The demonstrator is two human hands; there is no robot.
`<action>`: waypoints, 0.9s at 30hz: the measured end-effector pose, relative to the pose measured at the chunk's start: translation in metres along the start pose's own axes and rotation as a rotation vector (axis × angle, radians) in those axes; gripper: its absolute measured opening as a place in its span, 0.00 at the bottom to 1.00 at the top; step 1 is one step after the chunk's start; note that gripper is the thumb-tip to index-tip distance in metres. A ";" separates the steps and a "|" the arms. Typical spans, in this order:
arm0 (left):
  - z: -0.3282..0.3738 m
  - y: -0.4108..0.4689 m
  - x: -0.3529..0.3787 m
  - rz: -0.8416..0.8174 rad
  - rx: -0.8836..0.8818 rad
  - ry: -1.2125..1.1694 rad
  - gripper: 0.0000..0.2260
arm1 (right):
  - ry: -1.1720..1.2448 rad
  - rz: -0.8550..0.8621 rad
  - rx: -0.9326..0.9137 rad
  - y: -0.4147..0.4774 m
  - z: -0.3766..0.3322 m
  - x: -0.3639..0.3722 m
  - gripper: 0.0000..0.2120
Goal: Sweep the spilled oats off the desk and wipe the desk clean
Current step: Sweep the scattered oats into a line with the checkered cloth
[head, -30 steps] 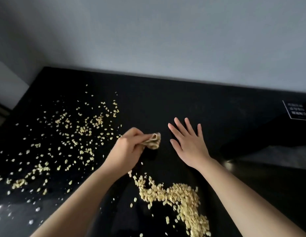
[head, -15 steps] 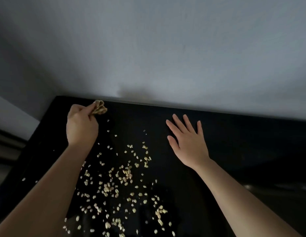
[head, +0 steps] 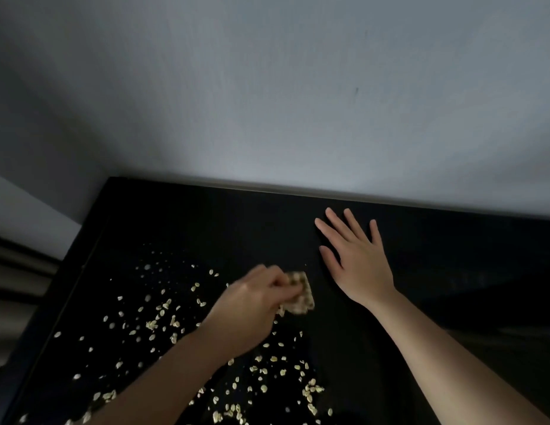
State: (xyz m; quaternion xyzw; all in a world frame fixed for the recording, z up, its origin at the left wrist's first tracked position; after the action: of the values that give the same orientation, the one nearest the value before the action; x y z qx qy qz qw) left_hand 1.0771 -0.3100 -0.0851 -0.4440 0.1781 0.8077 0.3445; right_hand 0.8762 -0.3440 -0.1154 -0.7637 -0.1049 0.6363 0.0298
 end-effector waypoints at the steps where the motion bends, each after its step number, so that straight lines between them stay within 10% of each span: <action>1: 0.001 -0.004 0.000 -0.030 -0.006 -0.054 0.20 | 0.001 0.002 0.001 0.000 0.000 -0.001 0.27; 12: -0.084 0.083 -0.063 0.336 -0.439 0.028 0.16 | 0.038 0.059 0.081 0.001 0.003 -0.001 0.28; 27: 0.013 0.017 0.010 -0.183 0.208 -0.040 0.18 | 0.028 0.046 0.235 -0.004 0.008 -0.006 0.26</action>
State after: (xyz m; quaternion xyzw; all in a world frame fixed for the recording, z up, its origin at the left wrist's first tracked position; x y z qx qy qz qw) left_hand 1.0537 -0.3100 -0.0871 -0.4040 0.2127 0.7588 0.4644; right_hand 0.8667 -0.3422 -0.1100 -0.7660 -0.0115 0.6339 0.1059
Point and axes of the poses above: each hand's wrist, its own y-axis towards the middle knuckle, its own x-axis out of the palm, z = x × y, the point moved 5 cm from there along y, towards the middle knuckle, and after that the axes turned 8 degrees about -z, right-handed, at the moved point
